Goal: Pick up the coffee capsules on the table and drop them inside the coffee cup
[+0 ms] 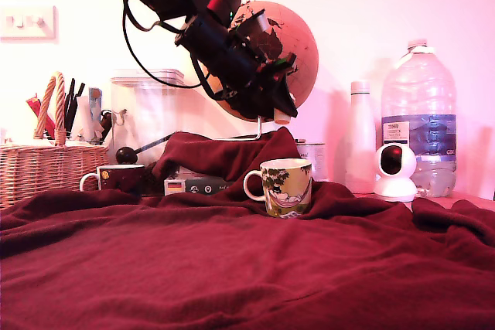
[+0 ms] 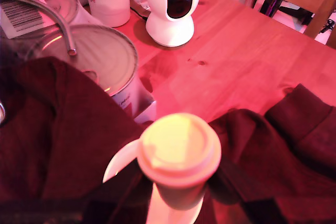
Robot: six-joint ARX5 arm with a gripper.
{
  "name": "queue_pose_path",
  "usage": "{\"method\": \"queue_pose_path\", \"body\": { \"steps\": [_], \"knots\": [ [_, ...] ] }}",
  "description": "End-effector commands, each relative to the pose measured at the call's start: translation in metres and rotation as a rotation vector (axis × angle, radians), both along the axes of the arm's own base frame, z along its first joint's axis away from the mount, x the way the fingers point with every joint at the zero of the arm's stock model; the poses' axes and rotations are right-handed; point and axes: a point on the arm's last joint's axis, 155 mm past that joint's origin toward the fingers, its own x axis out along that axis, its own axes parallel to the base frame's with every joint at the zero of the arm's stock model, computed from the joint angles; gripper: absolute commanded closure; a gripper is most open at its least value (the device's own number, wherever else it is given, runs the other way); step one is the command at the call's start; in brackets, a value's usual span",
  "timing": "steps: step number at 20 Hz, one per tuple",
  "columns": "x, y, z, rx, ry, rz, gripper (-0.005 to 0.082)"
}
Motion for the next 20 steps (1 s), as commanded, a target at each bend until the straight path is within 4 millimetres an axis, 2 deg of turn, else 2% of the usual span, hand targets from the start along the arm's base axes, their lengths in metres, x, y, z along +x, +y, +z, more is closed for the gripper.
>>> {"method": "queue_pose_path", "body": {
  "steps": [1,8,20],
  "knots": [
    [0.003,-0.004,-0.039,0.031,0.054,-0.002,0.0531],
    [0.012,-0.008,-0.072,0.068,0.094,0.011,0.0531],
    [0.012,-0.008,-0.072,0.071,0.090,0.014,0.0531]
  ]
}}
